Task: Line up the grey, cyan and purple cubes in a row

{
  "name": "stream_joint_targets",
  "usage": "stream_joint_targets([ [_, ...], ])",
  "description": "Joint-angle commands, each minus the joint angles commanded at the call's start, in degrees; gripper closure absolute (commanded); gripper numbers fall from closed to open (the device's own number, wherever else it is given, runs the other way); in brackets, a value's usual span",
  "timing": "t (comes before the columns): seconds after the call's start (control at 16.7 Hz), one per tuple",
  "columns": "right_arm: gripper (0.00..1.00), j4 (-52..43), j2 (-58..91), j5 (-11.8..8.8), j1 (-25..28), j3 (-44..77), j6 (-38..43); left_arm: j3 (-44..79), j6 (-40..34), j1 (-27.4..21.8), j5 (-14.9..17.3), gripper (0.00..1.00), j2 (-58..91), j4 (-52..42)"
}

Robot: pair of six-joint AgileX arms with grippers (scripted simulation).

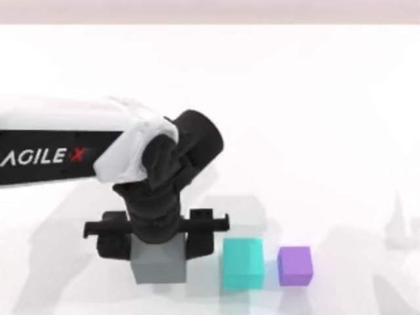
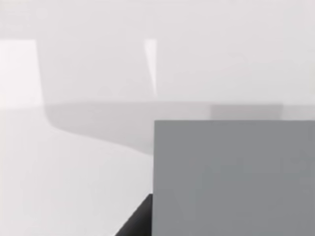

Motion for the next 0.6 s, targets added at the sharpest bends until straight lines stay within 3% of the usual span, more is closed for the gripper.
stream_joint_targets([
  [0.6, 0.00, 0.00, 0.00, 0.00, 0.00, 0.00, 0.00, 0.00, 0.00, 0.00, 0.00, 0.25, 0.00, 0.00],
])
